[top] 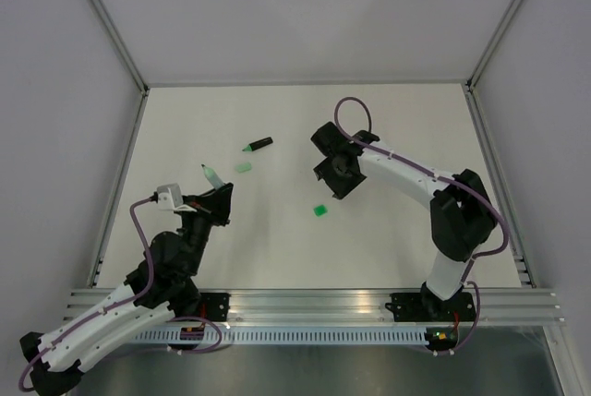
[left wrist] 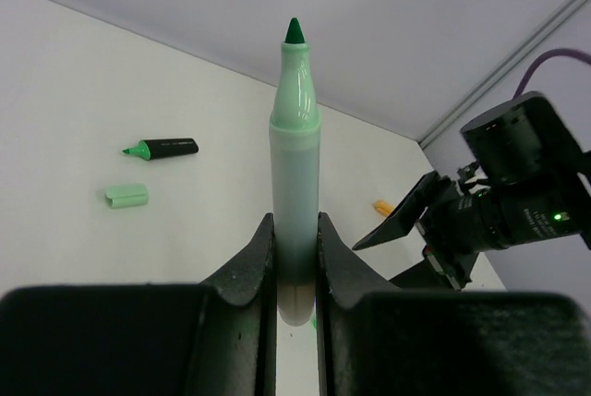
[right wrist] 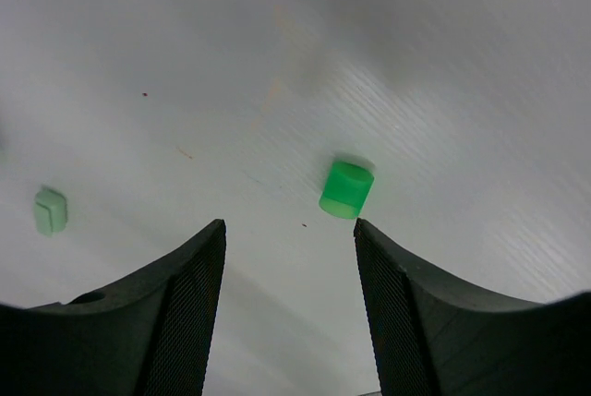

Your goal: Insert the pens into the pen caps

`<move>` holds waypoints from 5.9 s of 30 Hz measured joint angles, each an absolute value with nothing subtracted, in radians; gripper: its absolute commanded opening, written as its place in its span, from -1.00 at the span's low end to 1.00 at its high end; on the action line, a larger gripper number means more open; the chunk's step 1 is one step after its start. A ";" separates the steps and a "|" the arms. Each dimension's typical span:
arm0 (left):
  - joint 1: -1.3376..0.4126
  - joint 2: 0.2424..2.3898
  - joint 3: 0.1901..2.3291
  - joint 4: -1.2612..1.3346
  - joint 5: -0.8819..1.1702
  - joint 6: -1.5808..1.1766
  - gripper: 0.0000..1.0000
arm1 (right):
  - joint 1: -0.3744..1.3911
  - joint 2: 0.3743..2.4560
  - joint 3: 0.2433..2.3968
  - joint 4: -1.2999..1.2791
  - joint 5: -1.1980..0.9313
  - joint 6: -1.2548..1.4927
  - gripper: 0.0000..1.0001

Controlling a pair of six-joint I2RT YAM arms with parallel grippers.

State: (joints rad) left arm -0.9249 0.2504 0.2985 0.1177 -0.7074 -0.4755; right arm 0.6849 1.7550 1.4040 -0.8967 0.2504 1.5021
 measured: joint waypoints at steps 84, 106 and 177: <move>-0.925 0.509 0.336 0.165 -0.485 -0.440 -0.95 | 0.738 1.937 1.314 -0.928 0.280 1.763 -1.00; -0.925 0.826 0.427 0.351 0.115 -0.350 -0.95 | 0.709 1.154 1.153 -0.676 0.588 0.979 -1.00; -0.927 0.836 0.436 0.330 0.056 -0.353 -0.95 | 1.184 1.134 0.897 0.063 0.604 0.599 -1.00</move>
State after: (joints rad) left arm -0.9268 0.8360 0.4362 0.3302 0.0559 -0.3531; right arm 1.1839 1.1343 0.8970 0.0631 0.6037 0.5987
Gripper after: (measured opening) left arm 0.186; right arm 0.340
